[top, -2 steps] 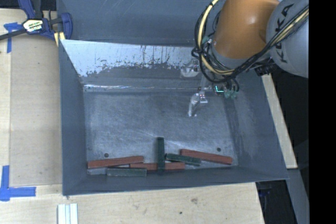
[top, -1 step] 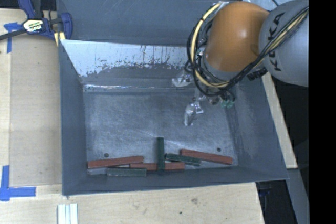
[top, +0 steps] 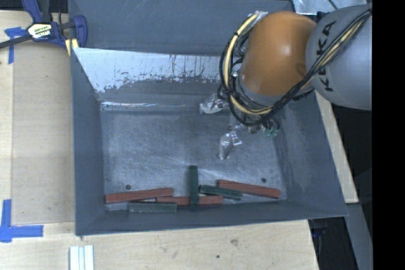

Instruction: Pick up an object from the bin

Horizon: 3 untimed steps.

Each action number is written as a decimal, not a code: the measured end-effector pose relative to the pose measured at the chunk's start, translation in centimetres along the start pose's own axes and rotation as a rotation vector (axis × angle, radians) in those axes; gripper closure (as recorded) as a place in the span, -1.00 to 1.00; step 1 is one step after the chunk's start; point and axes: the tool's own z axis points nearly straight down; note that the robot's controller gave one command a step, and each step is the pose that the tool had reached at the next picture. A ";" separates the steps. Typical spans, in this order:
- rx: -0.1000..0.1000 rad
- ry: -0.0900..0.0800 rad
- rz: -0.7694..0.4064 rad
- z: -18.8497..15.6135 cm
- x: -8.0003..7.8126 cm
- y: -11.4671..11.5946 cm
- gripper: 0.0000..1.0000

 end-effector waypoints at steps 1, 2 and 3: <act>-0.004 0.009 -0.164 0.9 -0.9 0.3 -1.00; -0.002 0.002 -0.278 1.6 3.1 2.1 -1.00; -0.003 0.003 -0.448 5.4 5.3 3.6 -1.00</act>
Offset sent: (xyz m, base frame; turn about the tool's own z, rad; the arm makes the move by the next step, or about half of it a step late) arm -0.0788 0.0214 -0.0255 -0.3842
